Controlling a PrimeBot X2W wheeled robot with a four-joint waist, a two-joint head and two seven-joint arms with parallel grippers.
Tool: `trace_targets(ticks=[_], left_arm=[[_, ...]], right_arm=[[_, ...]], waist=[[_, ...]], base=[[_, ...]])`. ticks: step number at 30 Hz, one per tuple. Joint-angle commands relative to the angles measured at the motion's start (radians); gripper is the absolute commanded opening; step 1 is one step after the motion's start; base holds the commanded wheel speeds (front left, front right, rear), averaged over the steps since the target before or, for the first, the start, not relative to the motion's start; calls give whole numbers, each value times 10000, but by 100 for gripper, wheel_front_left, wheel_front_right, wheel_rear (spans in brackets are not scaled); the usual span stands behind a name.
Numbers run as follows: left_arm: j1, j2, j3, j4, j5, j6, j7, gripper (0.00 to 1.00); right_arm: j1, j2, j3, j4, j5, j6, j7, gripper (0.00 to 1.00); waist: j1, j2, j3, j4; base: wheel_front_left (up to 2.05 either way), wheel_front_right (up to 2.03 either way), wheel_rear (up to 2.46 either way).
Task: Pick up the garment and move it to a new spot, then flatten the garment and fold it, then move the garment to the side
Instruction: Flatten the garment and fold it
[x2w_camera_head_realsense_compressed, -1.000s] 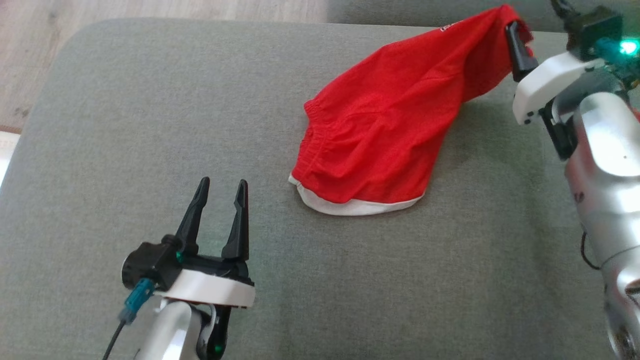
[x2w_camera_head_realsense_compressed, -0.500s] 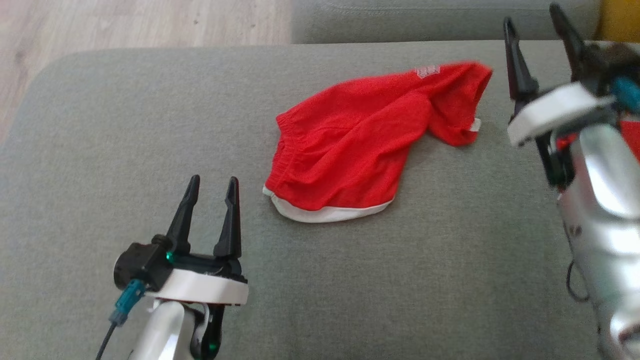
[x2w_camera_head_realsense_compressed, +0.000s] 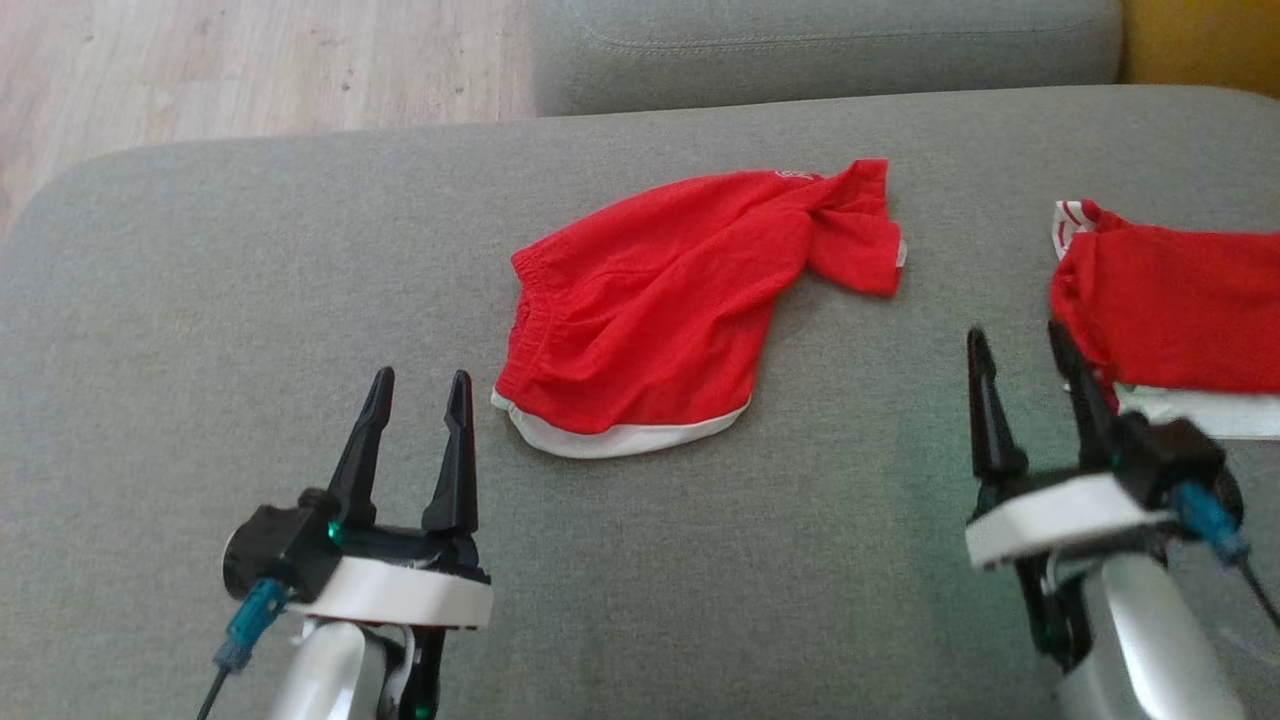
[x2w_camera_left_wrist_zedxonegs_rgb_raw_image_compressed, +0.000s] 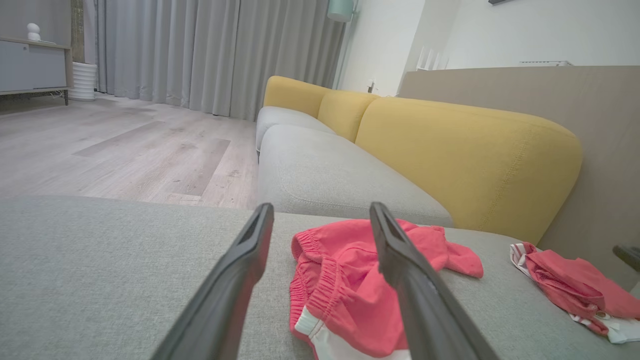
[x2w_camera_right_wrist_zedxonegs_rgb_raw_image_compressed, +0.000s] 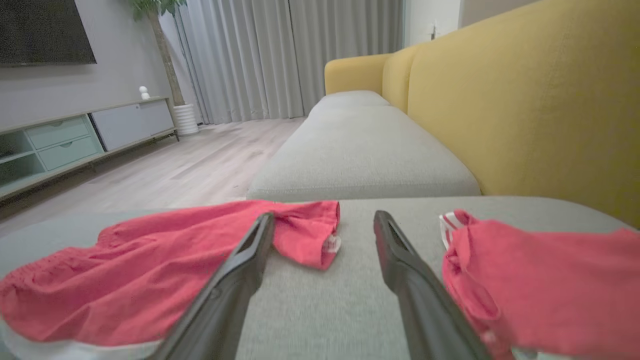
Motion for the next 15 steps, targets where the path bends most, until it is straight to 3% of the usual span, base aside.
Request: trace_targets(ticks=[1, 9, 15], left_arm=[[-203, 24, 433, -386, 94, 57, -95, 100], [-210, 24, 578, -336, 169, 26, -95, 100], [-641, 33, 375, 470, 404, -9, -95, 100]], right_arm=[[-135, 87, 153, -454, -81, 67, -107, 100], [77, 240, 289, -729, -38, 67, -108, 100], [-120, 250, 390, -828, 18, 67, -108, 100]], waist=[[1, 0, -10, -40], [1, 0, 146, -303], [1, 0, 425, -542]], base=[[0, 0, 0], [0, 0, 0], [0, 0, 0]])
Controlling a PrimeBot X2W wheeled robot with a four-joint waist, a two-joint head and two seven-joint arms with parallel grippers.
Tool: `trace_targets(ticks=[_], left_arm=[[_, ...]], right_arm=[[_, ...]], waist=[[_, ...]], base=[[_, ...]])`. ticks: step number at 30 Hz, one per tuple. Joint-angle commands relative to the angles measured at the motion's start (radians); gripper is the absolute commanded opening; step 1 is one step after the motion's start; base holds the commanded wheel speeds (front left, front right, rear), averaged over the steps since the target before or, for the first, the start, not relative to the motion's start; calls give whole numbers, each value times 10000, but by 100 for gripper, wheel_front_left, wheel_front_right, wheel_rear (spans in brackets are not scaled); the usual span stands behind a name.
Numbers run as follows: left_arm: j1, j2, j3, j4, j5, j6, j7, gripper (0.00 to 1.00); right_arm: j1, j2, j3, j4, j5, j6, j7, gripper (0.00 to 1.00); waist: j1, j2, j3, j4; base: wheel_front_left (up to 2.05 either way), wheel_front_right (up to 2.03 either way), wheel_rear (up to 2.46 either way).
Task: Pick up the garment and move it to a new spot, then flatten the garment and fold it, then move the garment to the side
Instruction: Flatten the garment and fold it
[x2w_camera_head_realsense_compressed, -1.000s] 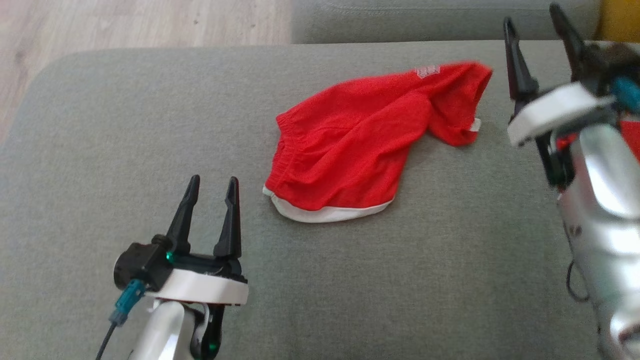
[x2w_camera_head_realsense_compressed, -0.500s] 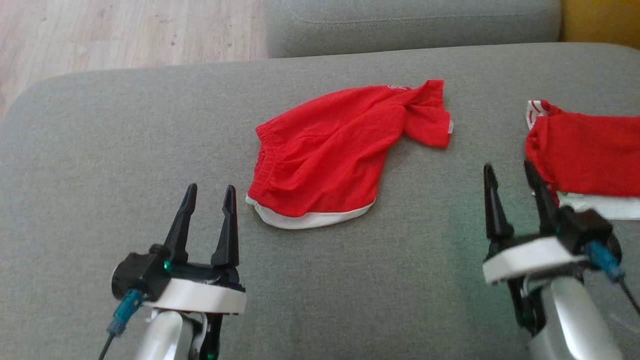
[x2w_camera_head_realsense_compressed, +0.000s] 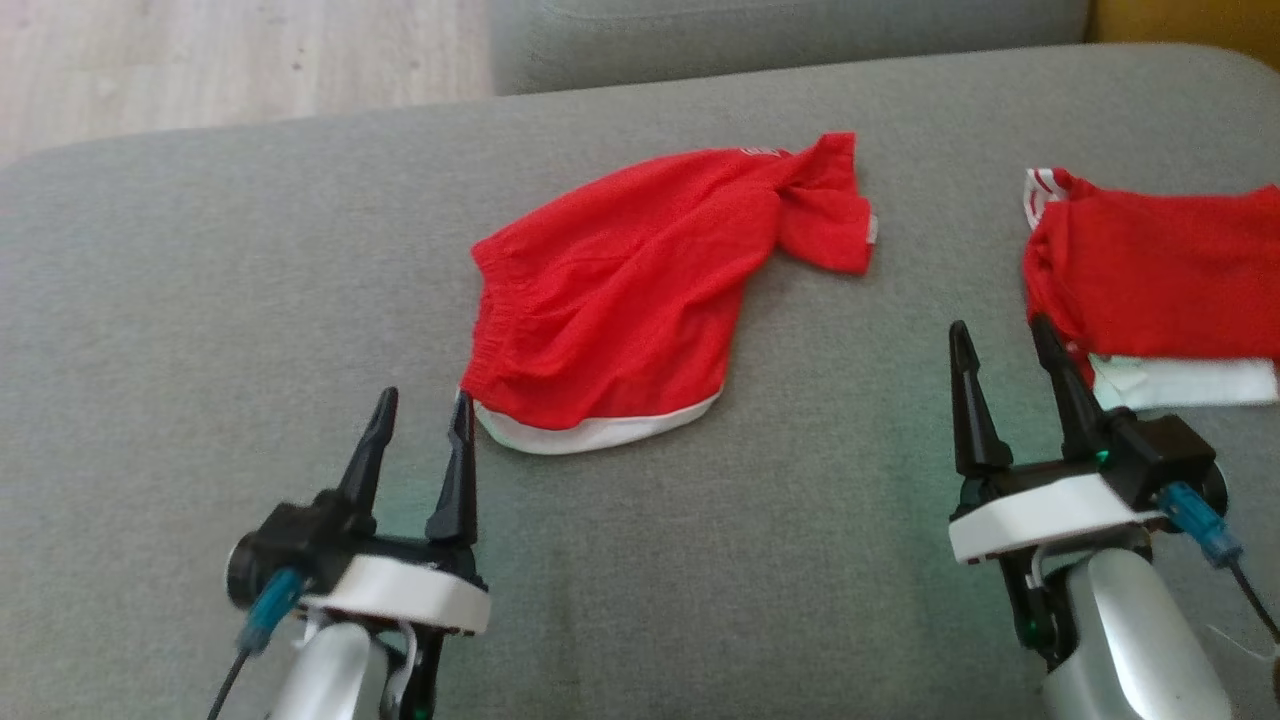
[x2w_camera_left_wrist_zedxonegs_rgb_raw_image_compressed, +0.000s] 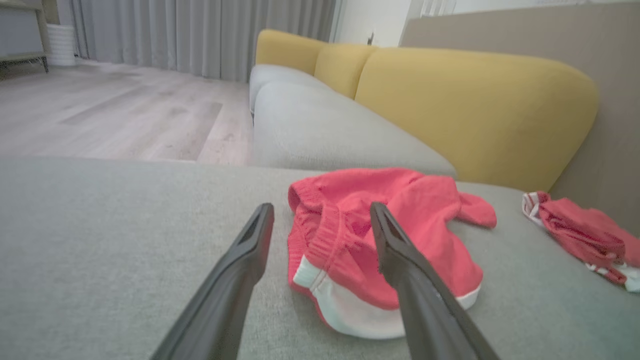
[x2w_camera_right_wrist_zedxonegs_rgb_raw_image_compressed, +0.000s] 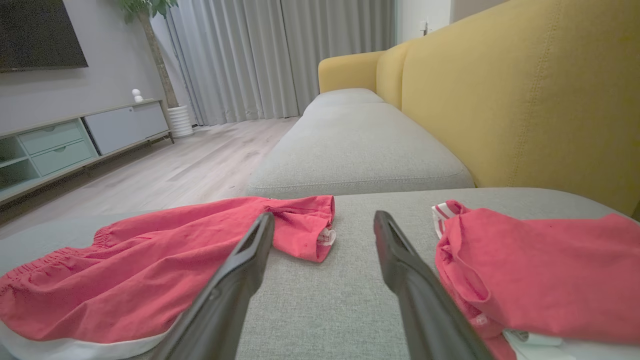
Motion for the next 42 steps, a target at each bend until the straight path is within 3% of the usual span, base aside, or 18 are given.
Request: trace_targets(ticks=[1, 6, 15, 18, 19, 20, 21, 27, 34, 42], left_arm=[[-708, 33, 188, 66, 74, -4, -95, 100], [-1663, 268, -156, 1857, 268, -17, 221, 100], [-2779, 514, -137, 4514, 480, 577, 843, 100], [-2944, 542, -277, 5097, 554, 597, 1139, 100], [-2993, 545, -324, 5251, 561, 568, 1193, 64], [-3041, 540, -368, 5357, 555, 524, 1191, 7], [-3094, 528, -409, 5411, 535, 466, 1131, 0], [-3519, 455, -487, 5176, 289, 210, 430, 0], [-4448, 300, -1157, 3374, -127, -44, 41, 0], [-6422, 254, -3150, 1453, -1295, -69, 1366, 0]], right_arm=[[-440, 34, 269, -385, 55, 67, -108, 100], [-452, 35, 307, -374, 111, 67, -108, 100], [-502, 36, 340, -413, 181, 67, -108, 100], [-544, 37, 377, -423, 214, 67, -108, 100], [-559, 37, 393, -427, 233, 67, -108, 100], [-570, 37, 407, -430, 251, 67, -108, 100], [-579, 37, 417, -435, 269, 67, -108, 100], [-599, 37, 349, -477, 372, 67, -108, 100], [-652, 37, 250, -565, 587, 67, -108, 100], [-863, 37, 402, -618, 939, 67, -109, 100]], waist=[[0, 0, 154, -143], [0, 0, 393, -442], [0, 0, 565, -783], [0, 0, 571, -833], [0, 0, 564, -853], [0, 0, 556, -872], [0, 0, 547, -891], [0, 0, 496, -993], [0, 0, 442, -1195], [0, 0, 443, -1569]], base=[[0, 0, 0], [0, 0, 0], [0, 0, 0], [0, 0, 0], [0, 0, 0], [0, 0, 0], [0, 0, 0], [0, 0, 0], [0, 0, 0], [0, 0, 0]])
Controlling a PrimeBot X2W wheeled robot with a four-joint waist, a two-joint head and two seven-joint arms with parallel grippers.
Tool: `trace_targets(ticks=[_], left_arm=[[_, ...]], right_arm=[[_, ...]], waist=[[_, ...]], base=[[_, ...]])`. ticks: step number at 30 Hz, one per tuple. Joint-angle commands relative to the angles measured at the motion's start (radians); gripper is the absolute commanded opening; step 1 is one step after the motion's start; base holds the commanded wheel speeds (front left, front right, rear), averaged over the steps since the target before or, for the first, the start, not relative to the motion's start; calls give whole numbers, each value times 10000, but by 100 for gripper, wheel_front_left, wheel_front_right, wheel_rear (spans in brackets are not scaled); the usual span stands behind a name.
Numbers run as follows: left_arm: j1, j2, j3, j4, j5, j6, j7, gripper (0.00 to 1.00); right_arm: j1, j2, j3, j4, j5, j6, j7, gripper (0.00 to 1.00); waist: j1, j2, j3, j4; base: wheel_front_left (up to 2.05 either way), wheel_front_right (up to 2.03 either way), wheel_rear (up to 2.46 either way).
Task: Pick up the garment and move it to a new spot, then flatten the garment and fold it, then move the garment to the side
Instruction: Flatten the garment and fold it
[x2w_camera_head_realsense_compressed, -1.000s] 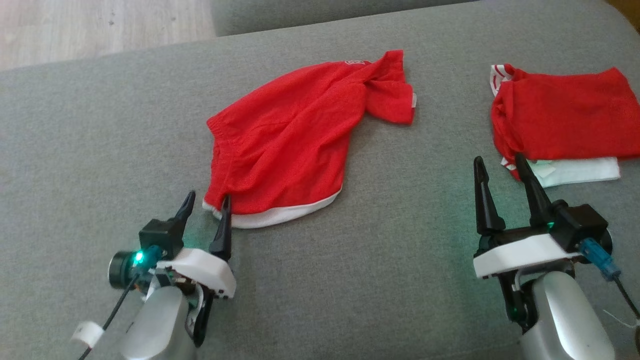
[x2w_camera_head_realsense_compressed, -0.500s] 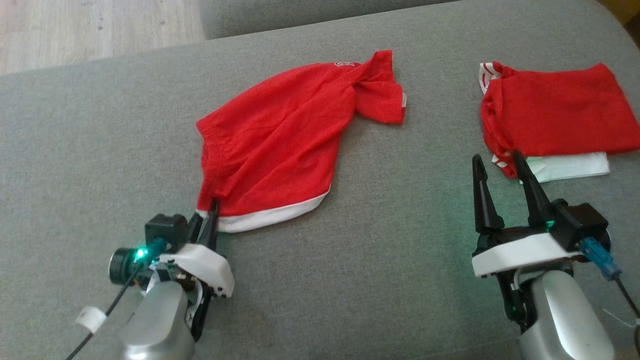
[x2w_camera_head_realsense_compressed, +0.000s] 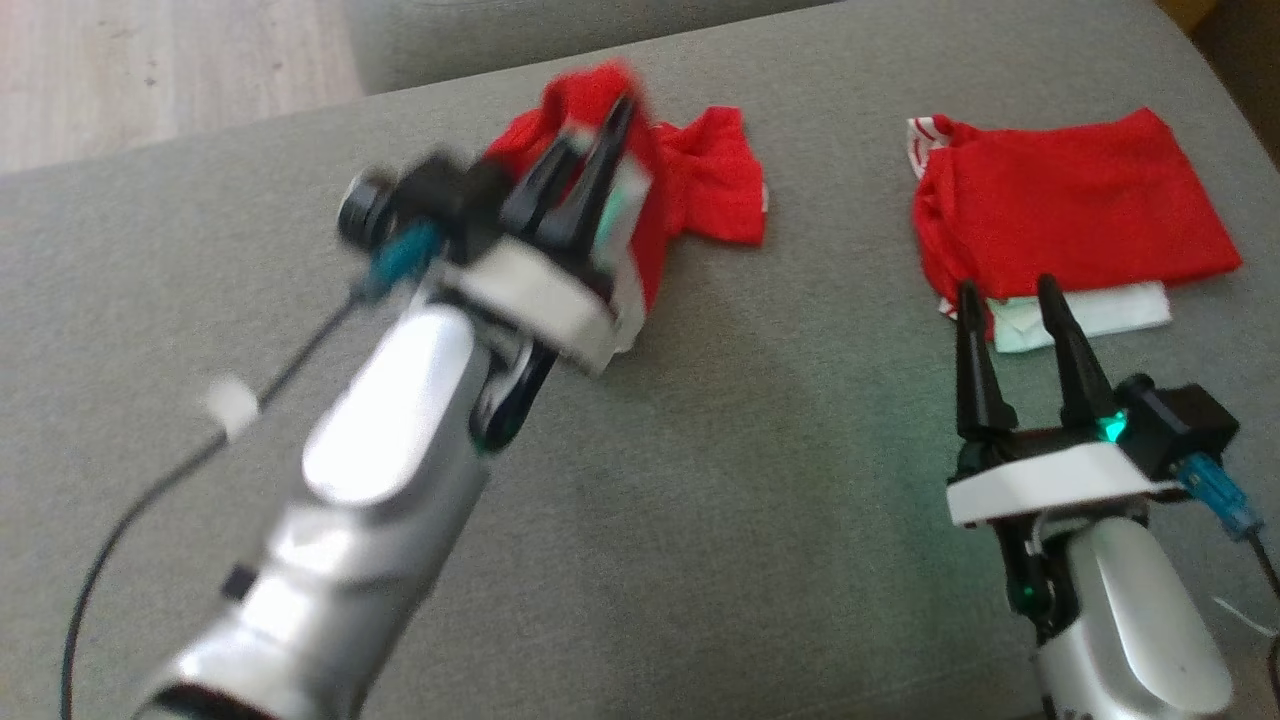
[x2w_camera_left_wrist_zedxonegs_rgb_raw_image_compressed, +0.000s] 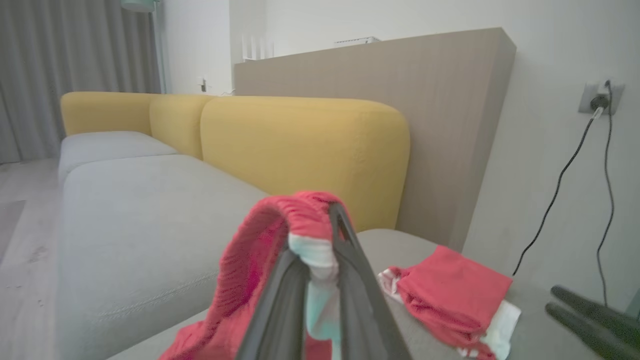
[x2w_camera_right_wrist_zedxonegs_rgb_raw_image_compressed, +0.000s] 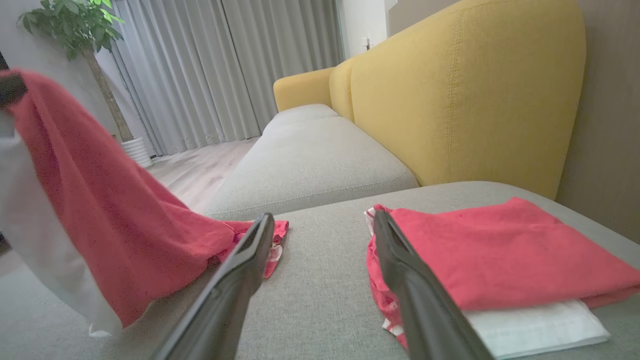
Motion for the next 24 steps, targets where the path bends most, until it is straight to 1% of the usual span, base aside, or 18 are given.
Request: trace_targets(ticks=[1, 4, 7, 11, 14, 16, 18, 20, 24], left_arm=[[-658, 160, 264, -390, -79, -47, 30, 0], [-1605, 156, -269, -639, -711, -47, 632, 0], [-2434, 110, -506, -584, -1206, -48, 870, 0], [-3297, 15, -307, -350, -1540, -23, 453, 0], [-3584, -26, -124, -193, -1645, 210, -77, 0], [-3458, -23, -97, 21, -1682, 276, -301, 0], [-3113, 117, -186, 286, -1670, 253, -392, 0], [-2605, 375, -279, 522, -1679, 215, -496, 0], [-1227, 1116, -587, 970, -1620, 130, -762, 0]], right_arm=[[-408, 16, 292, -386, 67, 67, -109, 100], [-565, 16, 575, -369, 307, 67, -109, 100], [-688, 16, 849, -360, 528, 67, -109, 100], [-738, 16, 934, -385, 688, 67, -109, 100], [-707, 16, 878, -423, 680, 67, -109, 100], [-683, 16, 801, -451, 623, 67, -109, 100], [-658, 16, 697, -476, 544, 67, -109, 100], [-651, 16, 619, -489, 459, 67, -109, 100], [-627, 16, 500, -470, 288, 67, -109, 100]], waist=[[-1, 0, 22, -109], [-1, 0, 34, -431], [-1, 0, 11, -736], [-1, 0, -36, -891], [-1, 0, -31, -817], [-1, 0, 1, -689], [-1, 0, 66, -512], [-1, 0, 148, -338], [-1, 0, 284, 10]], base=[[0, 0, 0], [0, 0, 0], [0, 0, 0], [0, 0, 0], [0, 0, 0], [0, 0, 0], [0, 0, 0], [0, 0, 0], [0, 0, 0]])
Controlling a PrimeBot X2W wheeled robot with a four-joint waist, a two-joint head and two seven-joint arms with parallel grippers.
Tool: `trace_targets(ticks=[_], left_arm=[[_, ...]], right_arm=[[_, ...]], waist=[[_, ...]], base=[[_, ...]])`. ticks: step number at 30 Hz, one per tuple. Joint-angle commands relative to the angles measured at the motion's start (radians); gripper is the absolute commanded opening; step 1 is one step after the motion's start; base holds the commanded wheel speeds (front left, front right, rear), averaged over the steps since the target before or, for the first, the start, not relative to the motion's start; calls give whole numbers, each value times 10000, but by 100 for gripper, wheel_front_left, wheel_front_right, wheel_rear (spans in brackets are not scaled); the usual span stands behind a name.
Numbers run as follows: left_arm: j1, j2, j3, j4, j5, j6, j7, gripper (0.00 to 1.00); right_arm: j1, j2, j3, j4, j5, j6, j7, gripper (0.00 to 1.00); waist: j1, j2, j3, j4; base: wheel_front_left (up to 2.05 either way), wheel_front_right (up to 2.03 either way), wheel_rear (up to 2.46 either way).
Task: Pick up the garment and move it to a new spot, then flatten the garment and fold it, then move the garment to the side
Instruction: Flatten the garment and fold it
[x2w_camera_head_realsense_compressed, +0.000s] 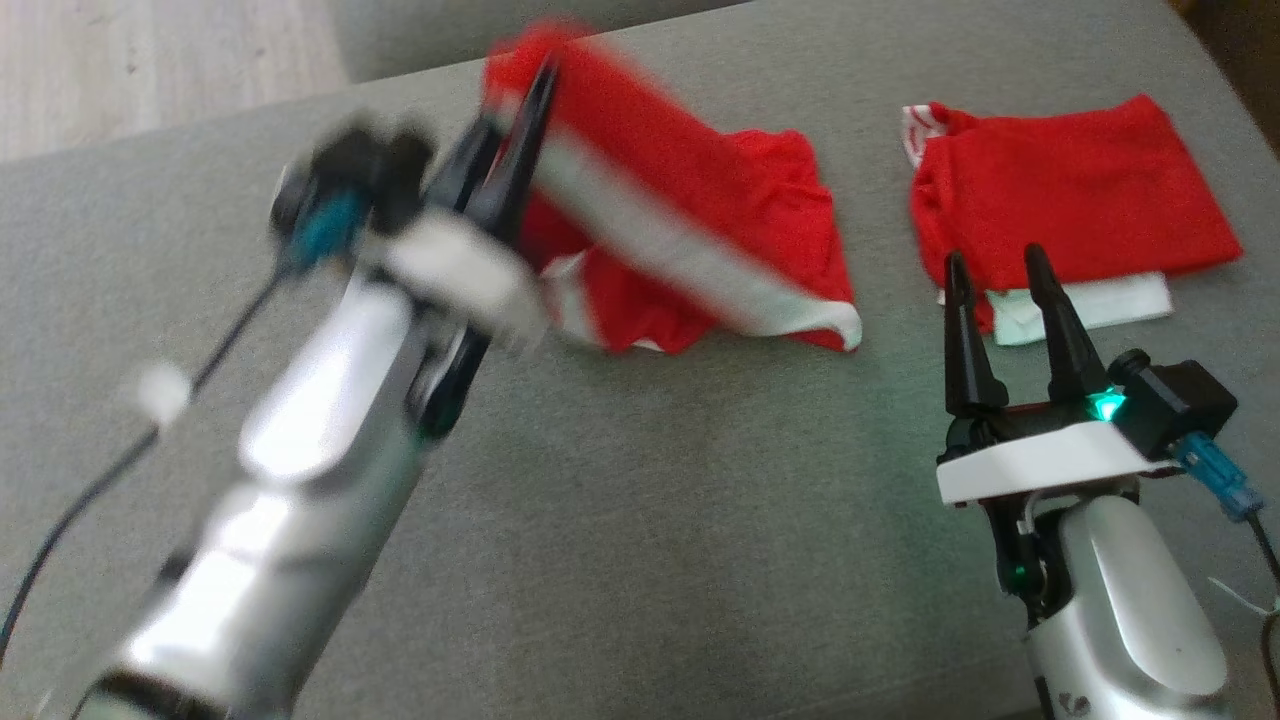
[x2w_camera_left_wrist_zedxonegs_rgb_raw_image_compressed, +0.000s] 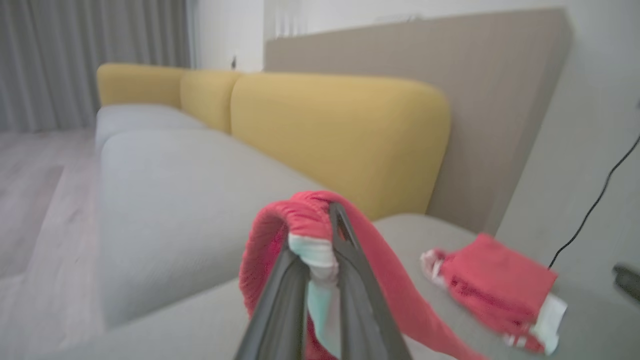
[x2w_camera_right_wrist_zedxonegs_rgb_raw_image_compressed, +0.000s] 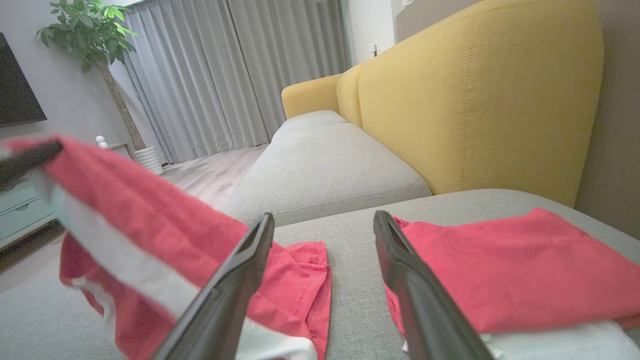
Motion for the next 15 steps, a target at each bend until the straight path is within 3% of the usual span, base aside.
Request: trace_targets(ticks=[1, 8, 15], left_arm=[[218, 560, 203, -130, 15, -75, -208, 0], [2297, 1586, 111, 624, -35, -72, -650, 0], [2950, 1416, 77, 1194, -161, -41, -851, 0]], right_arm=[[-271, 14, 148, -322, -132, 67, -109, 100], [-174, 14, -65, -261, -431, 67, -109, 100], [-73, 14, -71, -96, -681, 67, -109, 100]], waist=[[0, 0, 111, 226], [0, 0, 35, 856], [0, 0, -91, 1404]], base=[[0, 0, 0], [0, 0, 0], [0, 0, 0]])
